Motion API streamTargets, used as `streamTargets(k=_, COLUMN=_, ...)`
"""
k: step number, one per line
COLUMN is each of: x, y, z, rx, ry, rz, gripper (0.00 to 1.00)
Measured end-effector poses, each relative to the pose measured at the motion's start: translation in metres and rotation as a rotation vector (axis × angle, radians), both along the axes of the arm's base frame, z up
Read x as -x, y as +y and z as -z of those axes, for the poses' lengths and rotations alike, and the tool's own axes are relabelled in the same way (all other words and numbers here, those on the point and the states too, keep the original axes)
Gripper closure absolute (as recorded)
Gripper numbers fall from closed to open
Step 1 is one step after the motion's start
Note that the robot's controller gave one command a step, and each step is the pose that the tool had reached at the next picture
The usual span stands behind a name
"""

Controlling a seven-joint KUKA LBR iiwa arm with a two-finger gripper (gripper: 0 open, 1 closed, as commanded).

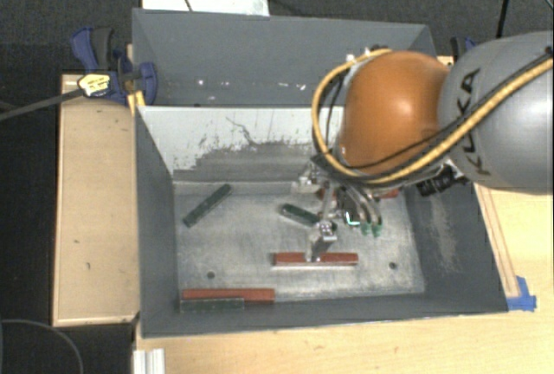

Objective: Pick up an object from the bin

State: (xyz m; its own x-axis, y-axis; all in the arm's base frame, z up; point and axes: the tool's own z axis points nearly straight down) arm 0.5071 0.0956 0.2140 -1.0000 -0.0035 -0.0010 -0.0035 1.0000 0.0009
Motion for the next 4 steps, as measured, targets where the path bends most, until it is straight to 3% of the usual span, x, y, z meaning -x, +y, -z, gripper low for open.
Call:
streamTargets(k=1, x=0.0, y=0.0, z=-0.001, rx=0.0, ry=-0.001, rz=0.002, gripper=0.0)
streamTargets(k=2, x=0.004, y=-0.011, z=0.05, rx=-0.001, ry=-0.008, rz=-0.027, gripper=0.0)
streamTargets(k=3, x=0.022, y=-0.026, z=0.14, rx=-0.001, ry=-0.013, rz=-0.16, gripper=1.0)
streamTargets(k=4, x=0.022, y=-0.026, z=0.14, rx=-0.002, ry=-0.013, rz=-0.159, gripper=1.0)
